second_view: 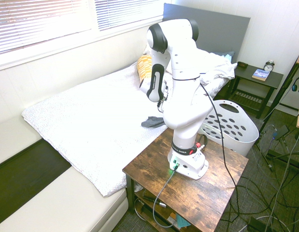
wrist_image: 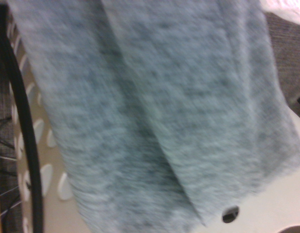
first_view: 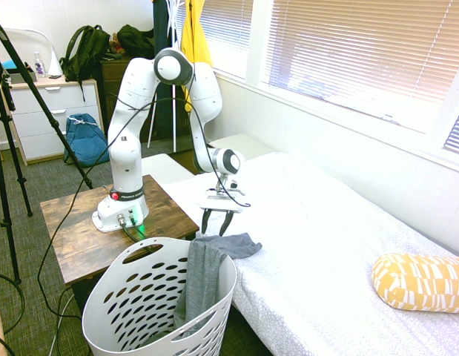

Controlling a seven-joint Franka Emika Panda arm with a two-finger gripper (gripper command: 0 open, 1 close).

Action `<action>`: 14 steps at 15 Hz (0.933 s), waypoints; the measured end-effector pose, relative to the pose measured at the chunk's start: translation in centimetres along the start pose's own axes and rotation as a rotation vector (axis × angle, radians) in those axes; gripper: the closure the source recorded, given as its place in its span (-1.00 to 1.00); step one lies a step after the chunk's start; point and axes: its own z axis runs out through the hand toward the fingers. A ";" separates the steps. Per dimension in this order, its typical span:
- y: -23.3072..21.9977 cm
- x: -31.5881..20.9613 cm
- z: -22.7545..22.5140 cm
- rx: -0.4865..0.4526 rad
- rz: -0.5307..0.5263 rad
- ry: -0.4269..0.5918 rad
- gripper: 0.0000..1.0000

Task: Put my clothes in the laundry bag

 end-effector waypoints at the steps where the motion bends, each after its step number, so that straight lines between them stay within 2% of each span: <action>1: -1.2 0.4 0.7 0.003 -0.002 0.000 -1.00; 3: -3.3 1.0 2.0 -0.006 -0.010 -0.007 -1.00; 4: -4.1 1.2 2.6 -0.019 -0.005 -0.005 1.00; 10: -6.4 3.5 2.9 -0.042 0.051 0.063 1.00; 14: -6.3 3.9 3.2 -0.047 0.061 0.062 1.00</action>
